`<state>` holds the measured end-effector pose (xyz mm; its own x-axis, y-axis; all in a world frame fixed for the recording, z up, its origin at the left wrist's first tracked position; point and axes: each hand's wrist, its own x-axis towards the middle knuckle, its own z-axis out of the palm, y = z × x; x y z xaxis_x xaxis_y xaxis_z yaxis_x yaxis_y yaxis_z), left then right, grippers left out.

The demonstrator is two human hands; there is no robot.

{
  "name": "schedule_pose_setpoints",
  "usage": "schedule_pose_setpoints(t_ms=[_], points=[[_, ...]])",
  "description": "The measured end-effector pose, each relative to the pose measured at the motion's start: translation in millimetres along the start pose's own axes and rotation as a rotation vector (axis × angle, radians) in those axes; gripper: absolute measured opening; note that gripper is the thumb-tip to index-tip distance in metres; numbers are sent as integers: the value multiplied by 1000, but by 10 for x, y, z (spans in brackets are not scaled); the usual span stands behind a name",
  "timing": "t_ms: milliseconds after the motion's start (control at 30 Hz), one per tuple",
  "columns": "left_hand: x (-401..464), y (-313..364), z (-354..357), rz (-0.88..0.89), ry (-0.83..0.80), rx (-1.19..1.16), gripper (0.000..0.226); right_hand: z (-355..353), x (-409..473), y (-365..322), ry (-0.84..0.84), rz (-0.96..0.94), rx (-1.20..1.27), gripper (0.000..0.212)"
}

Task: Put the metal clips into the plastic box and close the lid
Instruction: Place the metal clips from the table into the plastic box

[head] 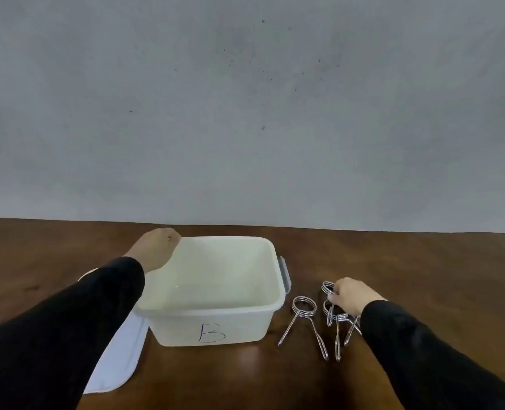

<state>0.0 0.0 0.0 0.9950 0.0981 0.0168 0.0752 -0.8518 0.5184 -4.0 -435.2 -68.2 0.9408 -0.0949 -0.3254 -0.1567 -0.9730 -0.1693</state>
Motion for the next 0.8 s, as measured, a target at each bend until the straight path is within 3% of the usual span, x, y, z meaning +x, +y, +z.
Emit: schedule_pose_setpoints(t_ms=[300, 633, 800], points=[[103, -193, 50, -54, 22, -83, 32, 203, 180, -29, 167, 130, 111, 20], [93, -348, 0, -171, -153, -454, 37, 156, 202, -30, 204, 107, 292, 16], [117, -369, 7, -140, -162, -487, 32, 28, 180, 15, 150, 83, 379, 18]])
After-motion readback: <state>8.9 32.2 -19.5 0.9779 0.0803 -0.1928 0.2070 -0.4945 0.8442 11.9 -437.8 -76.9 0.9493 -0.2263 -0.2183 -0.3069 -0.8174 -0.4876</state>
